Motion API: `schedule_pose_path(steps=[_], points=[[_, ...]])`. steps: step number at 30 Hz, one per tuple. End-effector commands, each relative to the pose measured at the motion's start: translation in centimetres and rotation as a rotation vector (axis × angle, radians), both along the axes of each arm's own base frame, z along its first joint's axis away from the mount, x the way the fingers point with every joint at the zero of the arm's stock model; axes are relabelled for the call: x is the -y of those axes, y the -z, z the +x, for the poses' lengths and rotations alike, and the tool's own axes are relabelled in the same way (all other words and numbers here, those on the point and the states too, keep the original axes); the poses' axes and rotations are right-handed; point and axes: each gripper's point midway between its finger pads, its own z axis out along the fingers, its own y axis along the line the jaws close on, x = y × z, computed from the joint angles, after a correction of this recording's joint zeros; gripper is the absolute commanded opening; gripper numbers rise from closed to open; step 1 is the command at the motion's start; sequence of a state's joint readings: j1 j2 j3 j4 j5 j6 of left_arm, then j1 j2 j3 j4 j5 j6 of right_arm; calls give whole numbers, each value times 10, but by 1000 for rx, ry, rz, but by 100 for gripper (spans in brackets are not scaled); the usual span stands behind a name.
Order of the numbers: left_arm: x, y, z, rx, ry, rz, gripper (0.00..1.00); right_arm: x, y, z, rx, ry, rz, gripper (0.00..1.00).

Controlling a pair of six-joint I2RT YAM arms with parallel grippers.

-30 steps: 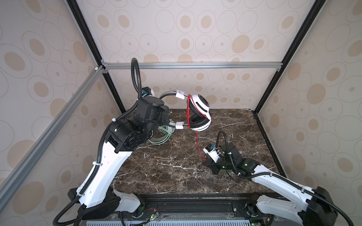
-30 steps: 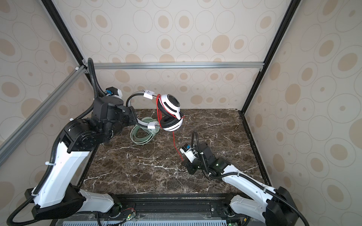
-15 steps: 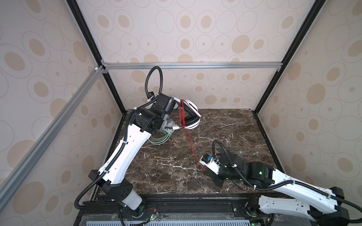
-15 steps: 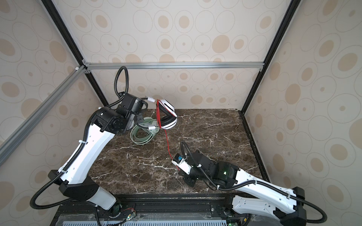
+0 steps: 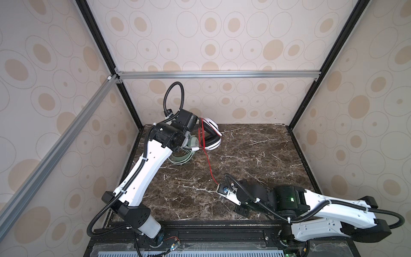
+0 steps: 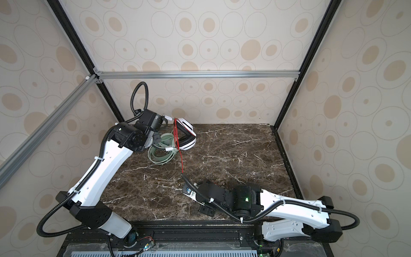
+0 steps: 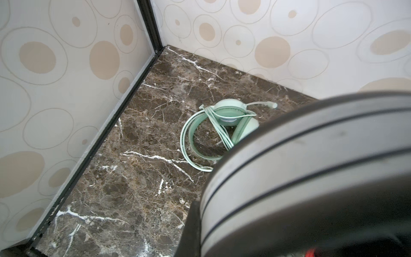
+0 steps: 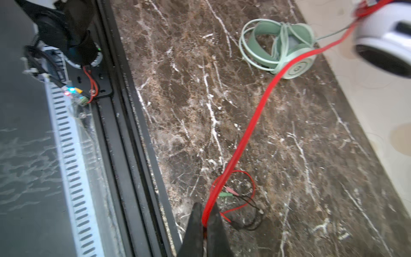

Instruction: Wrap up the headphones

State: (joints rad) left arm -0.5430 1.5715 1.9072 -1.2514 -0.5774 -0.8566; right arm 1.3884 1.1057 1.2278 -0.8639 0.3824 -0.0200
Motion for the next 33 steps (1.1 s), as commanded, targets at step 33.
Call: schedule_pose_path(steps=[33], points=[[135, 88, -68, 41, 547, 260, 0, 60, 6, 214, -288, 499, 397, 0]])
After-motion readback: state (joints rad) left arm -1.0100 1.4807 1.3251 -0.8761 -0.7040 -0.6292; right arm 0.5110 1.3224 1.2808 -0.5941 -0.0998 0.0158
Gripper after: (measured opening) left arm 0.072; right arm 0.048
